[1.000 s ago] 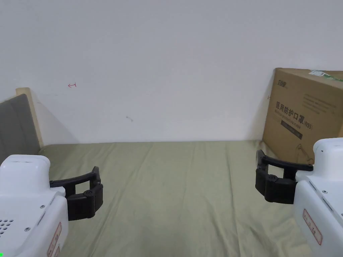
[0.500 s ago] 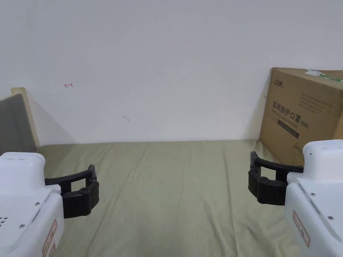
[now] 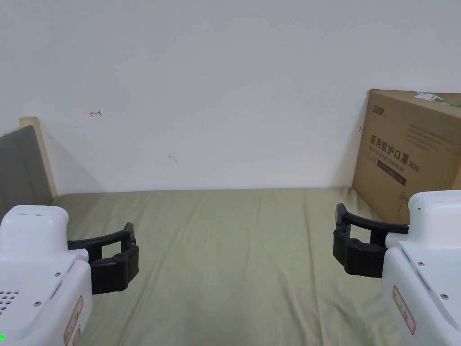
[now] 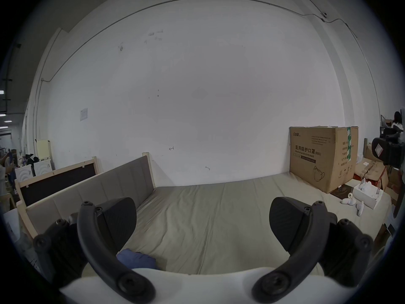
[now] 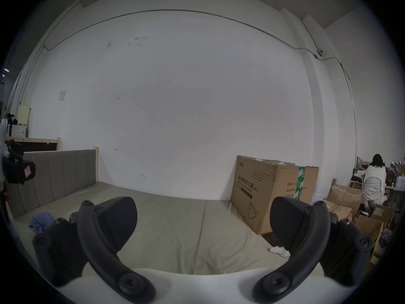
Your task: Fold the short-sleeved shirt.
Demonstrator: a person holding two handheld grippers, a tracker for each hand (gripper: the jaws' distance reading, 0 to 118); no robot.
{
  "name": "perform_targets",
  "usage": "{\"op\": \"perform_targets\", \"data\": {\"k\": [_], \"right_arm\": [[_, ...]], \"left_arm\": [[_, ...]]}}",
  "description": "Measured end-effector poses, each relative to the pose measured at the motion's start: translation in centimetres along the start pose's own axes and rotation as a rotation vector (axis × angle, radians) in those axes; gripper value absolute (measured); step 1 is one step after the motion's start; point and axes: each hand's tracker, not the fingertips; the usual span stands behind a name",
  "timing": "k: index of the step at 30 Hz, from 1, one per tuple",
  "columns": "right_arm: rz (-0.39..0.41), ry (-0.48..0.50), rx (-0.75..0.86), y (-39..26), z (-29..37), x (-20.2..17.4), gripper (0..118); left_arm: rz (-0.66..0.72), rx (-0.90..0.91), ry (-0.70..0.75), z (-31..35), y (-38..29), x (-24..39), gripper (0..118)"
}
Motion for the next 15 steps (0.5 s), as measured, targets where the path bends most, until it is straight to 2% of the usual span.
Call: {"op": "perform_targets", "data": {"k": [3,6,8,9,10,11,13,15], "right_arm": [[-0.015,-0.006,-0.003,-0.2,0.0,-0.2,118],[-0.061,-0.110,0.081,-0.7,0.4,-0.6,118],[-0.091,-0.078,0.113,-1.1,0.4,-0.6,118],[-0.071,-0.056,0.051,-0.9,0.4,-0.6,118],[-0.086,0.011,0.025,-0.8,0.4,-0.4,118],[-0.110,0.040,0.003,-0.7,0.5,-0.4,118],[-0.164,0.072,0.006,-0.6,0.9,-0.2,118],[-0.203,0.048,-0.064,0.1,0.7,-0.2,118]], "left_arm": [[0.000,0.002,0.003,-0.1,0.1,0.0,118],[0.003,0.001,0.002,-0.4,0.0,0.0,118],[0.000,-0.006,0.003,-0.6,-0.1,0.0,118],[-0.001,-0.011,0.004,-0.7,-0.2,0.1,118],[-0.001,-0.014,0.002,-0.7,-0.3,0.1,118],[-0.002,-0.018,-0.001,-0.8,-0.5,0.1,118],[-0.002,-0.022,0.000,-0.9,-0.7,0.3,118],[-0.003,-0.025,-0.001,-0.9,-0.7,0.4,118]]}}
